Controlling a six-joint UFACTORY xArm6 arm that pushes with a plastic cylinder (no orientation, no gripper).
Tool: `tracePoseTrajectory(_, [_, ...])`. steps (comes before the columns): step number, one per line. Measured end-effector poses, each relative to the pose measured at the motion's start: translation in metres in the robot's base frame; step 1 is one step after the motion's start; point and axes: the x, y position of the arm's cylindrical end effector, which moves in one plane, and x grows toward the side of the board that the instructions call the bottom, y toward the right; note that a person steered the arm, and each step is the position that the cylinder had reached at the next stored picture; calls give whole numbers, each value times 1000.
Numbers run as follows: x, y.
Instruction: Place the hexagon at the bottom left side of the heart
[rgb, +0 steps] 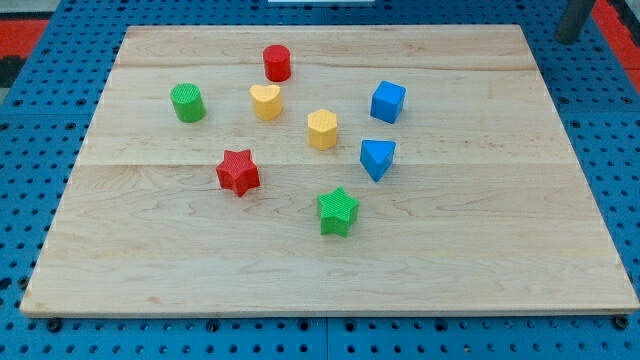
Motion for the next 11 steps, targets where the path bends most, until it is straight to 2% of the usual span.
tracePoseTrajectory(1, [75,0])
tracePoseTrajectory(2, [99,-44])
tracePoseTrajectory(4, [85,-192])
tracePoseTrajectory(5, [36,-214])
tracePoseTrajectory(6, [17,-280])
tracePoseTrajectory(7, [64,-348])
tracePoseTrajectory(8, [108,-351])
tracePoseTrajectory(10, [127,-288])
tracePoseTrajectory(11, [169,-363])
